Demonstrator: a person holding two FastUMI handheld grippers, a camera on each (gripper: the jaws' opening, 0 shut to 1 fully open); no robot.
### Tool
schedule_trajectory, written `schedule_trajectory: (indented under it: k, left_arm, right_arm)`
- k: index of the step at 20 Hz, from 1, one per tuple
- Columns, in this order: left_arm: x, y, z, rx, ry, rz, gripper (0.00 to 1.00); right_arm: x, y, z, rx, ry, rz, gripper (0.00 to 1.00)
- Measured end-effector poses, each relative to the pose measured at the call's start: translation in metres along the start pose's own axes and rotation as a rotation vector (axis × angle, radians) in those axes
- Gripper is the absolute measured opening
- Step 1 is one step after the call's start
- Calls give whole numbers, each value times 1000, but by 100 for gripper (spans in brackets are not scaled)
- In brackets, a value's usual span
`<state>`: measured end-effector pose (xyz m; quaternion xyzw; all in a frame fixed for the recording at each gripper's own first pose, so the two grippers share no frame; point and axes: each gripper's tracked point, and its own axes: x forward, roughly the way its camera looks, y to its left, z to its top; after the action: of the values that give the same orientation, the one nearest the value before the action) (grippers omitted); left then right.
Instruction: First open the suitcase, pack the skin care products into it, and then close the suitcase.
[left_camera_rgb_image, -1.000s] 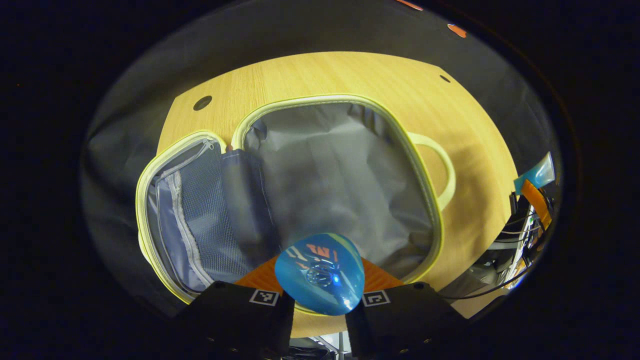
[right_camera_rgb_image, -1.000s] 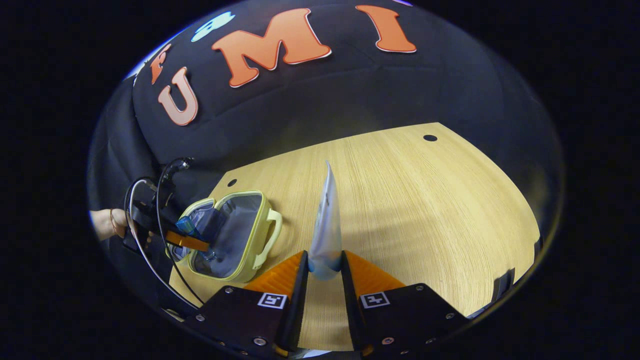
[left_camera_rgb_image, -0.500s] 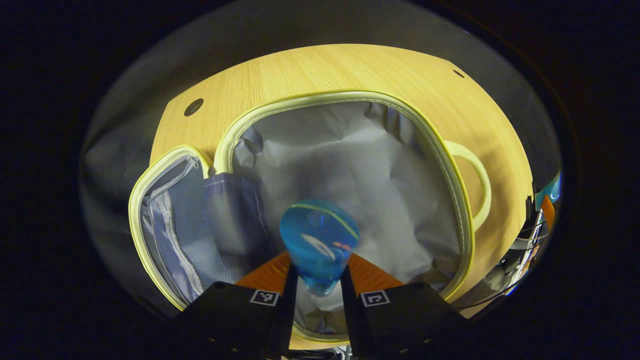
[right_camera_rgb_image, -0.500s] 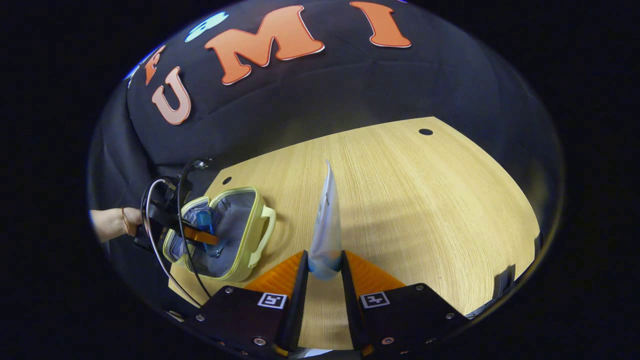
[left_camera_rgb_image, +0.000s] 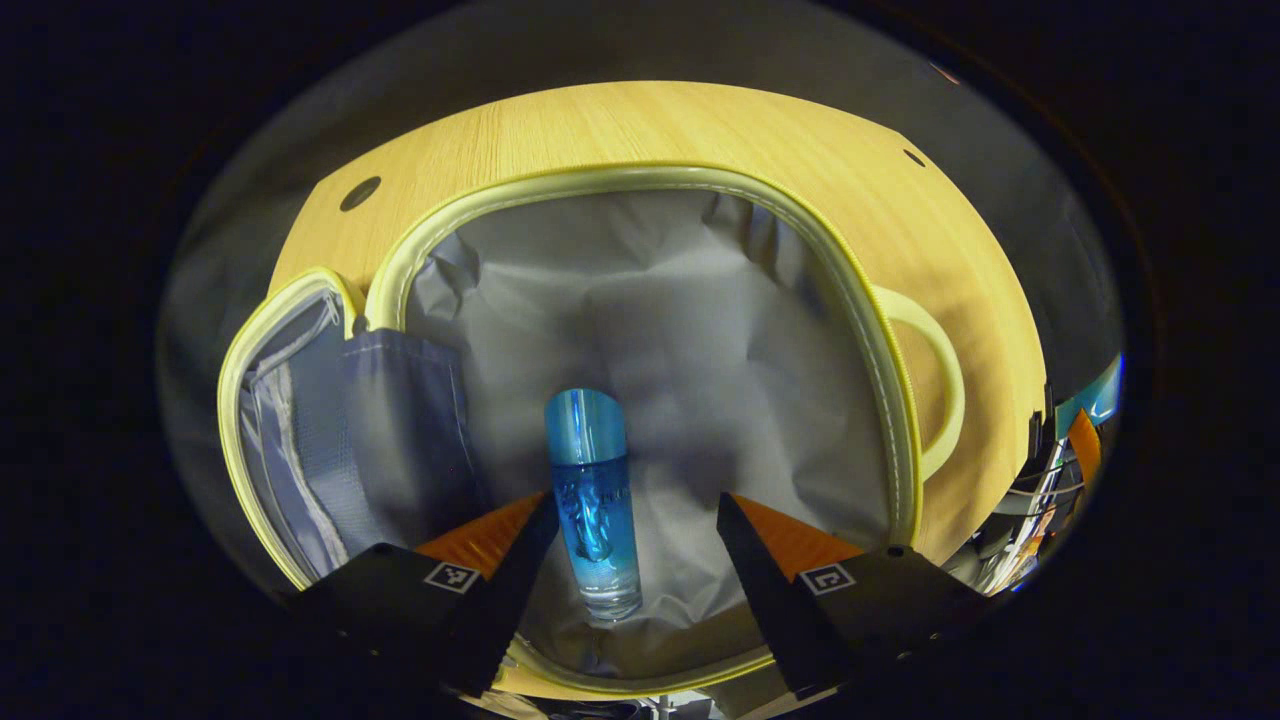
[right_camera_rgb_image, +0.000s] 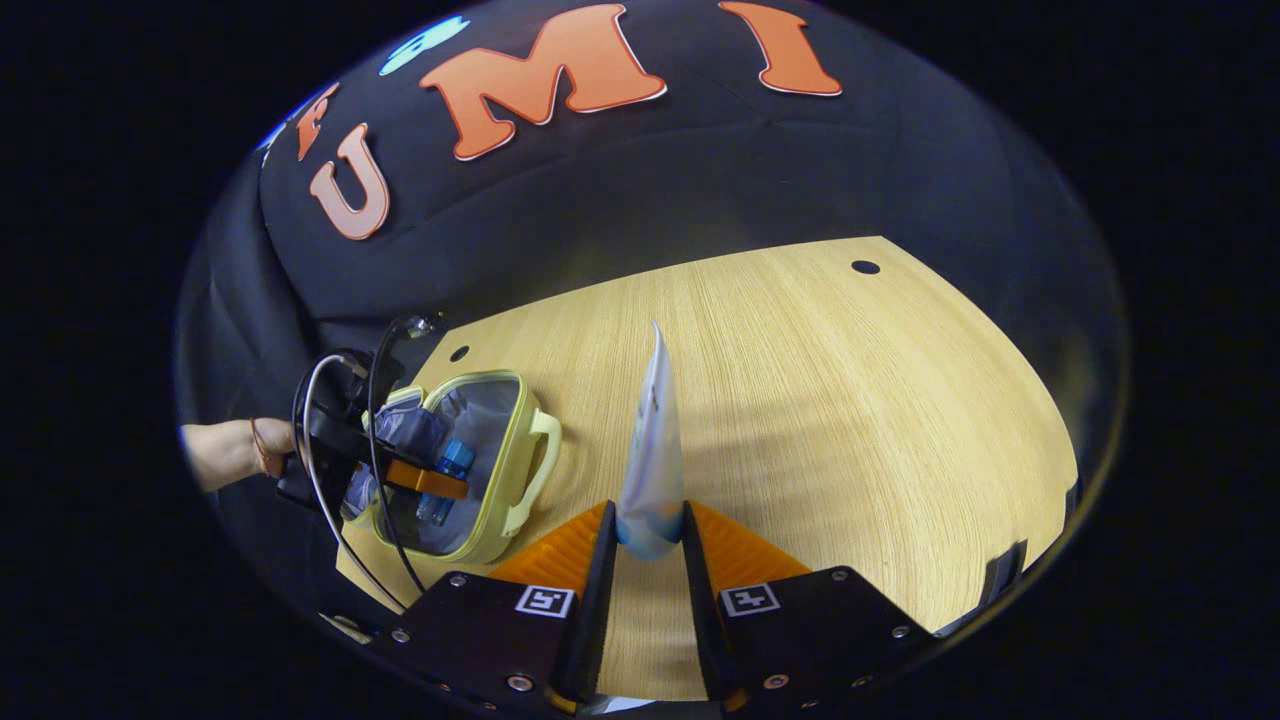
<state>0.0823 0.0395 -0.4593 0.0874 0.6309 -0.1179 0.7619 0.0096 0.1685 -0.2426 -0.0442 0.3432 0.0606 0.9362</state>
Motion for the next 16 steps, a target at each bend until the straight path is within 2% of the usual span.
schedule_trajectory:
  k: [2, 8, 10, 11, 12, 15, 16]
  left_arm:
    - [-18, -5, 0, 11, -30, -8, 99]
    - [-97, -12, -25, -60, -158, -145, 98]
    - [-123, 6, -51, -79, -198, -185, 98]
    - [-134, 20, -67, -94, -216, -202, 98]
    - [-140, 34, -81, -111, -228, -209, 98]
    - [-168, 77, -123, -149, -246, -210, 98]
    - [-172, 94, -134, -159, -258, -196, 98]
  right_arm:
    - [-2, 5, 7, -14, 1, 8, 39]
    - [-11, 58, 46, -78, 18, 76, 39]
    - [-9, 97, 55, -109, 42, 122, 39]
    - [-7, 126, 54, -114, 63, 155, 34]
    - [-5, 144, 53, -119, 80, 175, 39]
    - [12, 191, 36, -147, 173, 226, 39]
    - [22, 201, 26, -155, 214, 241, 34]
